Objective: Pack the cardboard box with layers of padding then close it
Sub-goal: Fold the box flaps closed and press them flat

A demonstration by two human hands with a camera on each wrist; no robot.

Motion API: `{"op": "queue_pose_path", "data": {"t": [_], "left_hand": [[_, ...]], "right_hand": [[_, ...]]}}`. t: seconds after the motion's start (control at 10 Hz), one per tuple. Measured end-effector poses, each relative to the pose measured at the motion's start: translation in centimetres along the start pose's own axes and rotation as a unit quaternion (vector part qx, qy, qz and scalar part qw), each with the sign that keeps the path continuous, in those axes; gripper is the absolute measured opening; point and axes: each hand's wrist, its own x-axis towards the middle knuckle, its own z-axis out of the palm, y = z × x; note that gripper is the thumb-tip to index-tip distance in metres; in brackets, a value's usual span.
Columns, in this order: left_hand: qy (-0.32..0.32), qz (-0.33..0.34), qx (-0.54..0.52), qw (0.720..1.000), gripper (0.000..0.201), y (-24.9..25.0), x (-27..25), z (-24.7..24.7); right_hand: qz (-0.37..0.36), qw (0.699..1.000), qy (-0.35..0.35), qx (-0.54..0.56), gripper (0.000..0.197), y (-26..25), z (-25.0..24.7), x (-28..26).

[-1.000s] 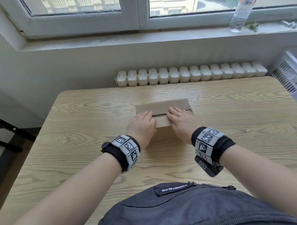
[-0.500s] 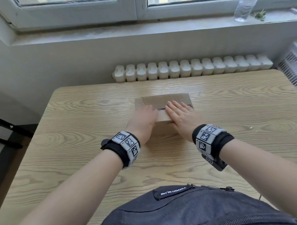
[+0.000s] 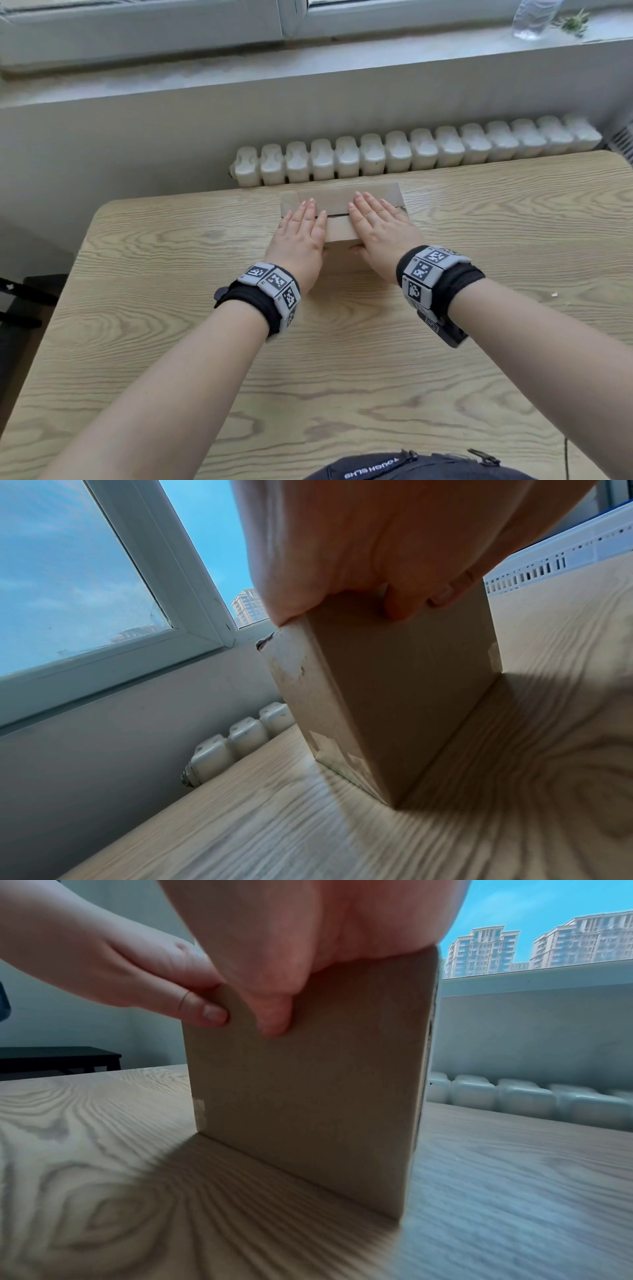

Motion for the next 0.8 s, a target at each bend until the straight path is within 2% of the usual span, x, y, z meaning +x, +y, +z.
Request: {"op": "queue_pose_path", "data": {"t": [0.3, 0.6, 0.8], "left_hand": [[0.006, -0.005, -0.001, 1.0, 0.062, -0.8, 2.2, -0.3], [-0.052, -0.02, 0.0, 0.998, 0.063, -0.3, 2.0, -2.9], [-0.029, -0.033, -0.028, 0.999, 0.061, 0.3, 0.9, -5.5]], "right_hand": [[0.008, 1.0, 0.005, 0.011, 0.071, 0.5, -0.4, 2.2], [0.021, 0.998, -0.041, 0.03, 0.075, 0.3, -2.3, 2.1], [0.032, 0.997, -0.029, 0.057, 0.073, -0.4, -5.1, 0.8]]}}
